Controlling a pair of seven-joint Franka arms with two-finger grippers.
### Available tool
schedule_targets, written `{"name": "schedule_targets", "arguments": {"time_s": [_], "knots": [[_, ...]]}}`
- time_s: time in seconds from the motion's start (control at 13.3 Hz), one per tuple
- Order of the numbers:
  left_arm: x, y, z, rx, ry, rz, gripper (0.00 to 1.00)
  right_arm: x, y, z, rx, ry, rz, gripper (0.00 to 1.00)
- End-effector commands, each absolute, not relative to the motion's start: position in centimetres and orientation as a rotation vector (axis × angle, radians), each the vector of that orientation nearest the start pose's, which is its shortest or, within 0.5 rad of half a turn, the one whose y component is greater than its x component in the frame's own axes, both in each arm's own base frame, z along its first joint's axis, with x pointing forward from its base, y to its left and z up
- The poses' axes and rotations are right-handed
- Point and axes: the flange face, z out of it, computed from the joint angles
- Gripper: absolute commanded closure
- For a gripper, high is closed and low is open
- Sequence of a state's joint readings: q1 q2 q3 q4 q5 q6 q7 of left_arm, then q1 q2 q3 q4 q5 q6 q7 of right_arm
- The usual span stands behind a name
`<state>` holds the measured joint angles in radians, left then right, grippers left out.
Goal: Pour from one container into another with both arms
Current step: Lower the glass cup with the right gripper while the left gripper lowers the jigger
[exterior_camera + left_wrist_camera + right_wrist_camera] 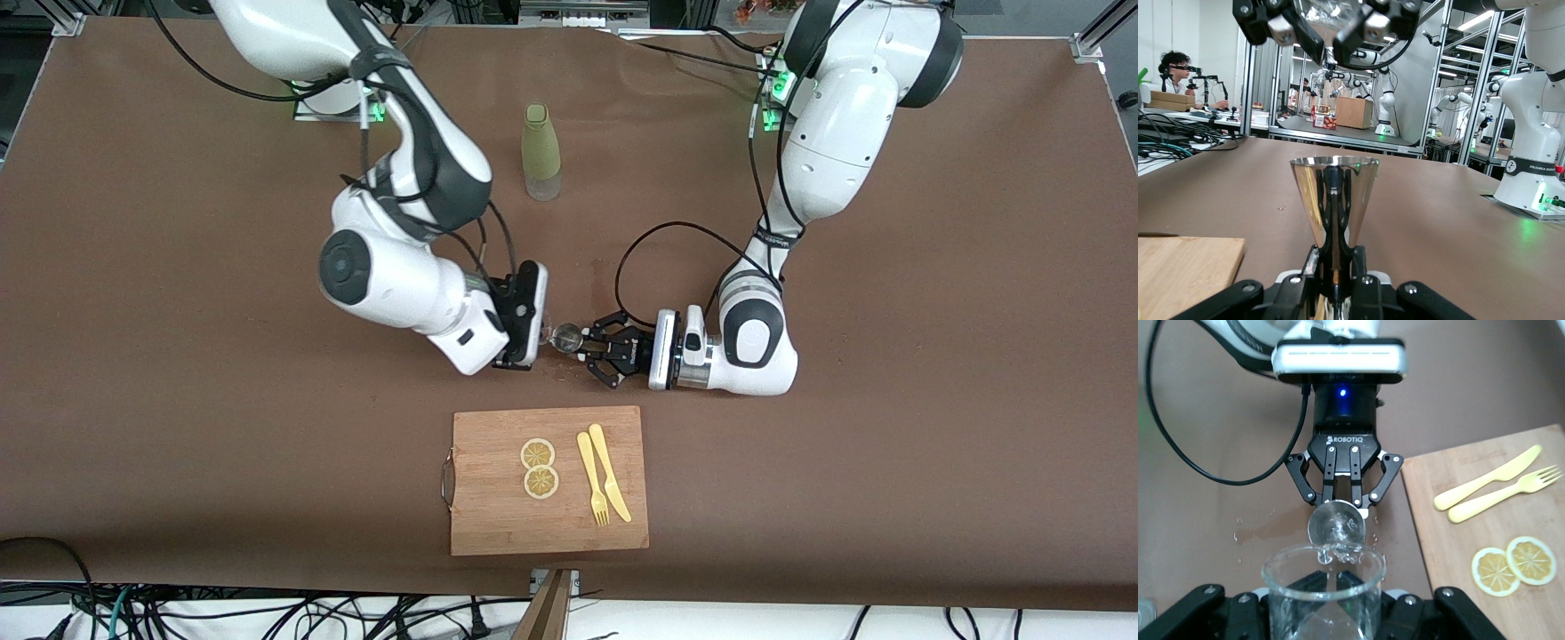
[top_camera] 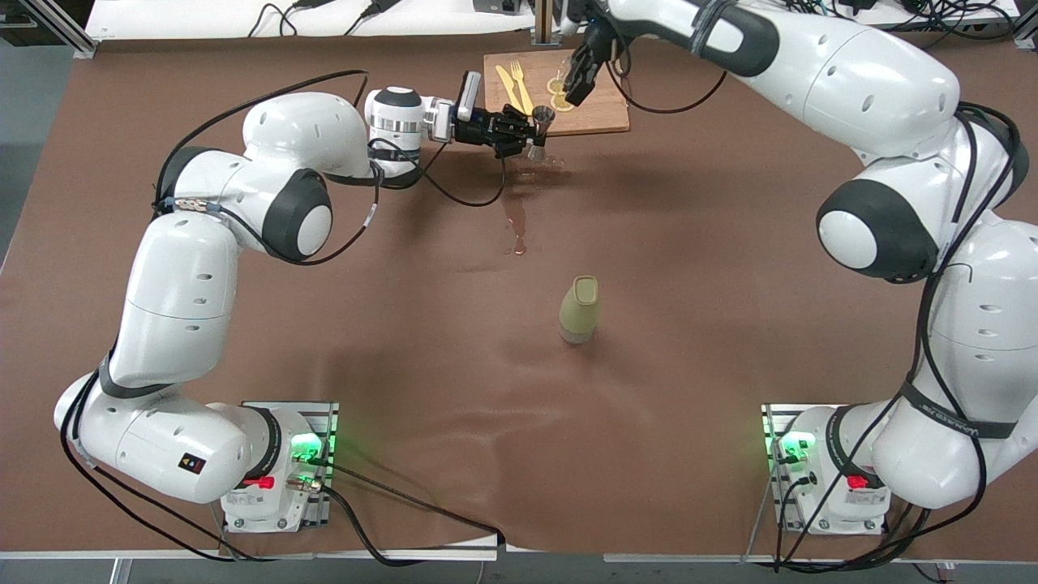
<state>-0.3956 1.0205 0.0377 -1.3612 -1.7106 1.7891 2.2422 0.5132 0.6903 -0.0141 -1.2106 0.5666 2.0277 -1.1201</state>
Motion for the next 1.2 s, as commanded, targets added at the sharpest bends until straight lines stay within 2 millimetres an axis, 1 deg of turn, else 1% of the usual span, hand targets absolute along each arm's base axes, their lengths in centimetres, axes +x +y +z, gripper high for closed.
{"name": "schedule_targets", "arguments": {"time_s": [0.0, 0.08, 0.15, 0.23, 0.3, 0.53, 0.68, 0.75, 0.9, 0.98, 1.13], "knots": [[65.9, -30.9, 13.7, 1.213, -1.237, 1.105, 1.0, 65.8, 36.0, 40.0, -1.969, -1.689, -0.422, 0.91], [66.3, -29.3, 13.9, 1.199, -1.224, 1.113, 1.0, 66.3, 34.6, 40.3, -1.952, -1.678, -0.421, 0.91], [66.9, -27.4, 14.2, 1.184, -1.221, 1.125, 1.0, 66.8, 33.0, 40.1, -1.922, -1.672, -0.414, 0.91], [67.2, -25.5, 14.3, 1.159, -1.229, 1.122, 1.0, 67.4, 30.9, 40.0, -1.885, -1.66, -0.416, 0.91], [67.5, -23.4, 14.3, 1.141, -1.24, 1.117, 1.0, 67.9, 29.0, 39.9, -1.841, -1.664, -0.417, 0.91], [68.2, -15.5, 14.3, 1.099, -1.285, 1.141, 1.0, 69.3, 22.5, 39.1, -1.738, -1.632, -0.453, 0.91], [67.7, -9.8, 13.7, 1.07, -1.298, 1.144, 1.0, 69.4, 18.4, 37.0, -1.645, -1.625, -0.498, 0.91], [67.4, -6.7, 13.3, 1.063, -1.285, 1.16, 1.0, 69.4, 16.1, 35.7, -1.614, -1.606, -0.525, 0.91], [66.6, 0.3, 13.4, 1.076, -1.315, 1.17, 1.0, 69.3, 11.4, 33.3, -1.56, -1.554, -0.579, 0.91], [65.8, 3.3, 13.3, 1.079, -1.325, 1.162, 1.0, 69.2, 9.0, 31.9, -1.53, -1.547, -0.604, 0.91], [64.2, 8.0, 12.3, 1.072, -1.334, 1.184, 1.0, 68.6, 4.8, 29.0, -1.486, -1.534, -0.637, 0.91]]}}
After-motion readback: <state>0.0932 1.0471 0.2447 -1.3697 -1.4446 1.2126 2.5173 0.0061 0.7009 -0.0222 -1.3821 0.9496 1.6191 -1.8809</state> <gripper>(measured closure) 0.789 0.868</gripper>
